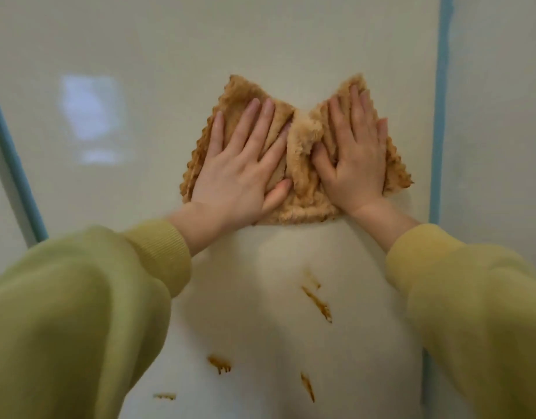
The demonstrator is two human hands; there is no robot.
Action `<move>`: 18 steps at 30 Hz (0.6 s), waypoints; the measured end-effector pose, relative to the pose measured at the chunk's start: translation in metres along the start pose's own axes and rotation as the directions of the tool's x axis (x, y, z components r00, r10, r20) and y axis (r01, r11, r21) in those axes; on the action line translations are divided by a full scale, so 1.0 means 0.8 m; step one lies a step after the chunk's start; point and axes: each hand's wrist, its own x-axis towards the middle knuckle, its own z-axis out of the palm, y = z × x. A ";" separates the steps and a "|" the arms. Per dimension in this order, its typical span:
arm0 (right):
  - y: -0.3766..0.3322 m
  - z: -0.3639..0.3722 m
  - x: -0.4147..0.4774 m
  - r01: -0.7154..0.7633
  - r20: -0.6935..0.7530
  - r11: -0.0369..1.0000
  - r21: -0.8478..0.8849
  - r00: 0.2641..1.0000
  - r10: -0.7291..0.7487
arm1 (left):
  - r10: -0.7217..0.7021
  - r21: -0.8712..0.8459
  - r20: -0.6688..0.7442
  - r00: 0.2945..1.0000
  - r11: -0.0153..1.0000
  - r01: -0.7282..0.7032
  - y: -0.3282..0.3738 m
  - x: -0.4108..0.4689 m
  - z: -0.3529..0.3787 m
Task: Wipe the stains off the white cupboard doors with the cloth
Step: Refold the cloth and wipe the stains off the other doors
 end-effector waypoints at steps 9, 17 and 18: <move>0.039 -0.007 -0.032 -0.293 -0.031 0.956 0.029 0.955 0.294 | -0.044 -0.020 -0.021 0.999 0.999 0.044 0.033 0.026 0.004; 0.035 0.002 -0.137 -0.370 -0.028 0.928 0.029 0.928 0.371 | 0.102 -0.136 -0.086 0.991 0.984 -0.113 0.116 -0.028 0.037; 0.033 0.003 -0.151 -0.366 -0.033 0.930 0.029 0.930 0.367 | 0.124 -0.147 -0.089 0.988 0.980 -0.137 0.130 -0.038 0.042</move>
